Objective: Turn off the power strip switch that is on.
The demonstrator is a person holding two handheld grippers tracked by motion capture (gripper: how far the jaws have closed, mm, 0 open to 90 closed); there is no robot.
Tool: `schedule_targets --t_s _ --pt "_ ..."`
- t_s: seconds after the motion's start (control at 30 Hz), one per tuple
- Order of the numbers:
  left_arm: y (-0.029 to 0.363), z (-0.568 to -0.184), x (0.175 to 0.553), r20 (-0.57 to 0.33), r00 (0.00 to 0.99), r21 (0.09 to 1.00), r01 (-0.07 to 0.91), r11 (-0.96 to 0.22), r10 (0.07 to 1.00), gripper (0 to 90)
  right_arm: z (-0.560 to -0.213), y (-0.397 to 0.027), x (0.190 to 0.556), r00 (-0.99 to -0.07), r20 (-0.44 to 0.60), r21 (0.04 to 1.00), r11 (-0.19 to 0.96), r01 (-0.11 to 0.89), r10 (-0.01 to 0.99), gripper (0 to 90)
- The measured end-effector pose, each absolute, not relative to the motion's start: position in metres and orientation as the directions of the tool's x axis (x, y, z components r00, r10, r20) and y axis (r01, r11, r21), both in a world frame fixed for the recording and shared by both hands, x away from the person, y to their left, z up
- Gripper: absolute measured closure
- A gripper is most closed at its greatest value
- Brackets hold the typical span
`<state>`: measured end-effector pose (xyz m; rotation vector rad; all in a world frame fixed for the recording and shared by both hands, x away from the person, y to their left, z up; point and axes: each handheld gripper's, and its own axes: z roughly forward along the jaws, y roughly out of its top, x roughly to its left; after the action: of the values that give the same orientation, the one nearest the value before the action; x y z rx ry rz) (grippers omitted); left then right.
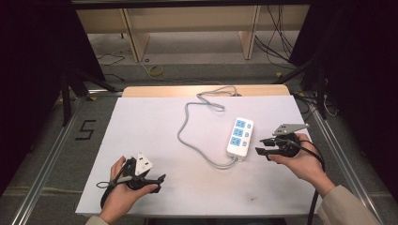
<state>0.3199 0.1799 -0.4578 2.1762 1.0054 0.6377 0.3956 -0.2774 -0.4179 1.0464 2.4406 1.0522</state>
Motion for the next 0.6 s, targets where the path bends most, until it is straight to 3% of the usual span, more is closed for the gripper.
schedule_targets --t_s 0.4,0.6 --pt "0.180 -0.458 0.320 0.152 0.587 0.727 0.479 -0.493 0.795 15.1 -0.429 -0.292 0.369 -0.701 0.077 0.747 0.425 0.511 0.709 36.6" --pt "0.180 -0.458 0.320 0.154 0.588 0.727 0.477 -0.494 0.794 15.1 -0.434 -0.301 0.357 -0.691 0.083 0.780 0.384 0.494 0.718 34.1"
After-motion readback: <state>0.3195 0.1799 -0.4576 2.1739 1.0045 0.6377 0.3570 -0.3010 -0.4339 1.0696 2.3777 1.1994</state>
